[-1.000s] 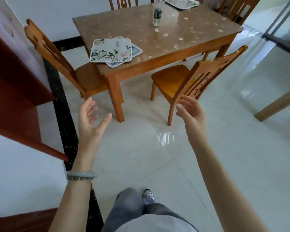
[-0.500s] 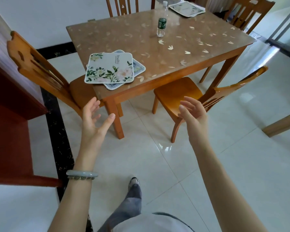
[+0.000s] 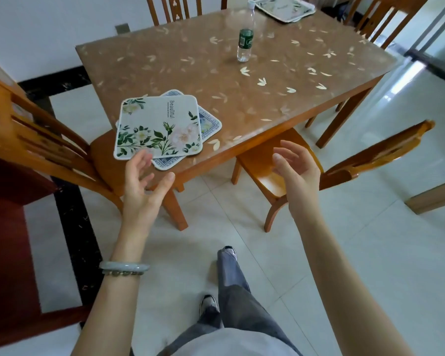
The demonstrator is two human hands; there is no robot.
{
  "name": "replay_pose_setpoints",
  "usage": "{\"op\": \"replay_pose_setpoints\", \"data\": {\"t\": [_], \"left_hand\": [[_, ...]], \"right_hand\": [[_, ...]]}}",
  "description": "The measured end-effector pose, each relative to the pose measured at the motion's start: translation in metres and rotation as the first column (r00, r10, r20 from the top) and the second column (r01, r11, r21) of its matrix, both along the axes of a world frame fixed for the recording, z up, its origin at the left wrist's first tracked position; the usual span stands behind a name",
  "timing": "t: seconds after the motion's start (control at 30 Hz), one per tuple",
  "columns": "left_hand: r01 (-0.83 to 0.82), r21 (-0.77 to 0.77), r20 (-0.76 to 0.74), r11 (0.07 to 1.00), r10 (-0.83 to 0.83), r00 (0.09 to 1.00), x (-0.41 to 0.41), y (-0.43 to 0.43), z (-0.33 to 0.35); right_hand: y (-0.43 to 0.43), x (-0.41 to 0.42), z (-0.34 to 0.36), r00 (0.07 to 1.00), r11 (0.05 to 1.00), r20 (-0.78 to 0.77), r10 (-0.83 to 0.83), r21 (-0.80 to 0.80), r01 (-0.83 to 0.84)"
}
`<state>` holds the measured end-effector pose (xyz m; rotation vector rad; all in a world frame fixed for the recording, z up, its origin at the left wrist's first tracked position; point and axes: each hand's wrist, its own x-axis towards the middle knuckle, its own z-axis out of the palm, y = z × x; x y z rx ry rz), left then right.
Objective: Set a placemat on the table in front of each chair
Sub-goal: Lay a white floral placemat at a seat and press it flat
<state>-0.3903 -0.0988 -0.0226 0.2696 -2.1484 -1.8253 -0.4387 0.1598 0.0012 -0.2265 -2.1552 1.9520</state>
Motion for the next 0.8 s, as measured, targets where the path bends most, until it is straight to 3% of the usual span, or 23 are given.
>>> {"op": "replay_pose_setpoints", "data": {"t": [0.47,0.8], "left_hand": [[-0.074,-0.037,0.013,0.997,0.074,0.997,-0.151,0.003,-0.001],[-0.103,-0.015,0.058,0.995,0.104,0.993,-0.225,-0.024,-0.014]], "right_hand": [[0.003,-0.164,0.006,0.994,0.994,-0.019,0.11,-0.004,-0.11],[-0.017,-0.244,-0.01,0.996,0.996,0.037,0.087,0.003,-0.087]]}}
